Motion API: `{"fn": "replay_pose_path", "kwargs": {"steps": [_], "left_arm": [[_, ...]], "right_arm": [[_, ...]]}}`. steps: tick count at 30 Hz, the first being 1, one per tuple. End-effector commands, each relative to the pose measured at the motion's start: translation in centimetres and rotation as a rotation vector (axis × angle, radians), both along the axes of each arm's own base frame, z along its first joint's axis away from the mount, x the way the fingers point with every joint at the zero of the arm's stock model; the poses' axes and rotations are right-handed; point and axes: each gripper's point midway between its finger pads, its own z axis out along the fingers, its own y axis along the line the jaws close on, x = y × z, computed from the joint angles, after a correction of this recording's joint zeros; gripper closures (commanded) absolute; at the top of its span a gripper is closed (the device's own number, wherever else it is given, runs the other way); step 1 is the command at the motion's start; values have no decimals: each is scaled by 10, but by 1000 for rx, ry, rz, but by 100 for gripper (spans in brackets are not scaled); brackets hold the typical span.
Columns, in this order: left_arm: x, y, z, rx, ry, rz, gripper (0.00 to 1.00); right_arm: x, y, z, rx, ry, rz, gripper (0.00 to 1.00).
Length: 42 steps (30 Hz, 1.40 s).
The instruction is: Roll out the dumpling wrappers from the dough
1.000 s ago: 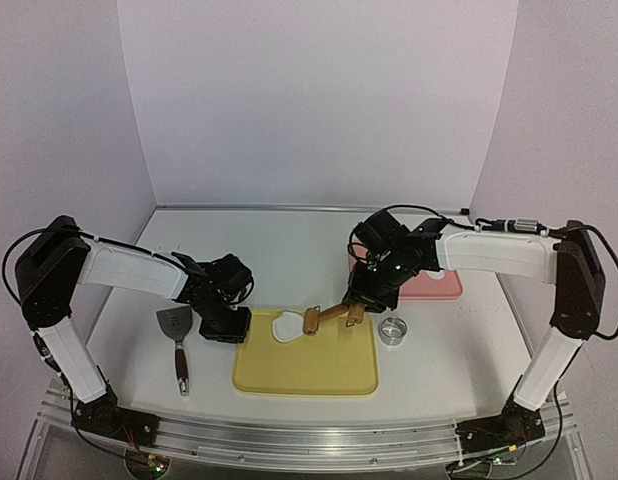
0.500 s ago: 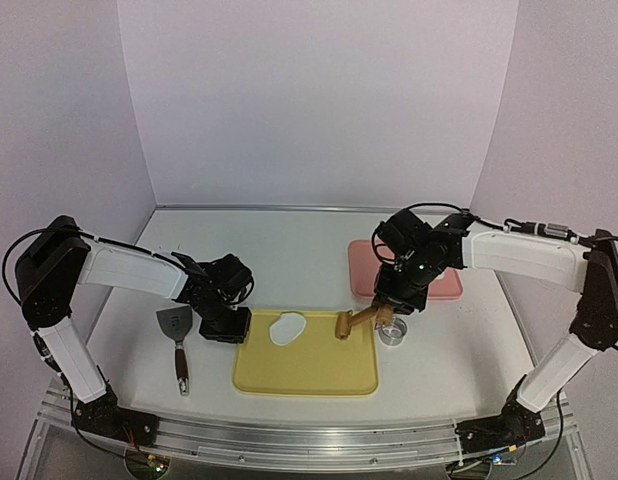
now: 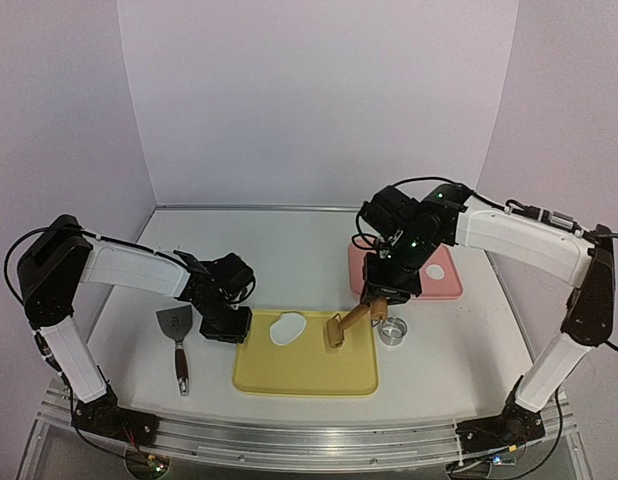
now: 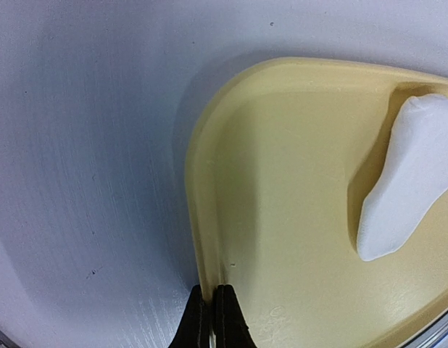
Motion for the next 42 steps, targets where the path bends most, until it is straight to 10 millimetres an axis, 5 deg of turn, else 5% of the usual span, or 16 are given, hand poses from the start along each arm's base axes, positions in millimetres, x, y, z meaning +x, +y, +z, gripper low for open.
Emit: {"fn": "replay_pose_path", "kwargs": {"steps": [1, 8, 18, 24, 34, 42], "left_arm": [[-6, 8, -17, 64, 34, -15, 100], [-6, 7, -17, 64, 36, -21, 100], [-7, 6, -17, 59, 40, -28, 100], [-7, 7, -17, 61, 40, -30, 100], [-9, 6, -6, 22, 7, -45, 100], [-10, 5, -14, 36, 12, -93, 100]], "right_arm": [[5, 34, 11, 84, -7, 65, 100], [26, 72, -7, 131, 6, 103, 100], [39, 94, -15, 143, 12, 139, 100], [42, 89, -24, 111, 9, 111, 100], [37, 67, -80, -50, 102, 49, 100], [31, 54, -106, -143, 143, 54, 100]]}}
